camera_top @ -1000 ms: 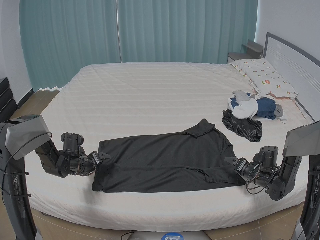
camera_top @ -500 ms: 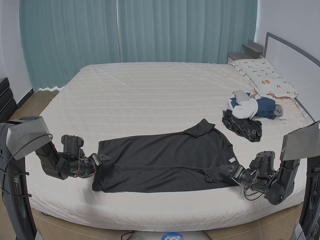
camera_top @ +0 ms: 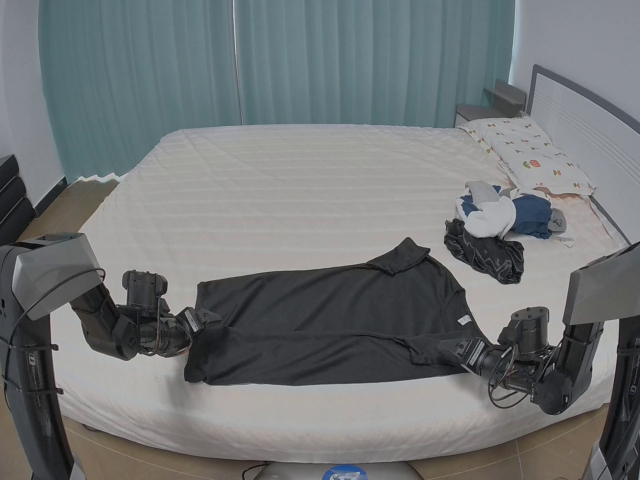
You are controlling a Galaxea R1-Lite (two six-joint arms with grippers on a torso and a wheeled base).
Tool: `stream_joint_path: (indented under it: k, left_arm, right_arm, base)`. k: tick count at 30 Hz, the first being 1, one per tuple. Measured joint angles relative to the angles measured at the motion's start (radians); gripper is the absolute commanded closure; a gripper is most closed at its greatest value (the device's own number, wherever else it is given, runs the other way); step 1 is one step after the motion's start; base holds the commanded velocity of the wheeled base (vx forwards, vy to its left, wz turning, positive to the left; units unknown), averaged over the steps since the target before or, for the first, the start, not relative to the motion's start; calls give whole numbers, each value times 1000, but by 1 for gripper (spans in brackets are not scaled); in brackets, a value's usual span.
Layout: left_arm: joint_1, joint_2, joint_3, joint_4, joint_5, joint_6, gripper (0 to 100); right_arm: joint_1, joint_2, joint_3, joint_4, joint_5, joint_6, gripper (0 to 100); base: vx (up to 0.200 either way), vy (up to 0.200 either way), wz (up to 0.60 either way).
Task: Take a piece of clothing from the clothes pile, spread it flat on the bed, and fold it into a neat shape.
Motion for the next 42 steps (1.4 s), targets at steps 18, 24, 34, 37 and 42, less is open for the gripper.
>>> stream_joint_path:
  k: [18, 24, 34, 37, 42]
  left_arm:
    - [1, 1, -1, 0, 1, 3, 0]
    - [0, 2, -3, 0, 2, 3, 0]
    - [0, 3, -4, 0, 2, 0, 0]
    - [0, 3, -5, 0, 2, 0, 0]
    - [0, 3, -5, 0, 2, 0, 0]
  right_arm:
    - [29, 100, -71, 5, -50, -1, 0]
    - [13, 103, -83, 3, -58, 0, 100]
    - [20, 88, -71, 3, -82, -1, 100]
    - [20, 82, -68, 3, -82, -1, 100]
    - [20, 66, -49, 4, -82, -9, 100]
  base:
    - [0, 0, 0]
    - [0, 0, 0]
    - [0, 0, 0]
    - [0, 0, 0]
    - [0, 0, 0]
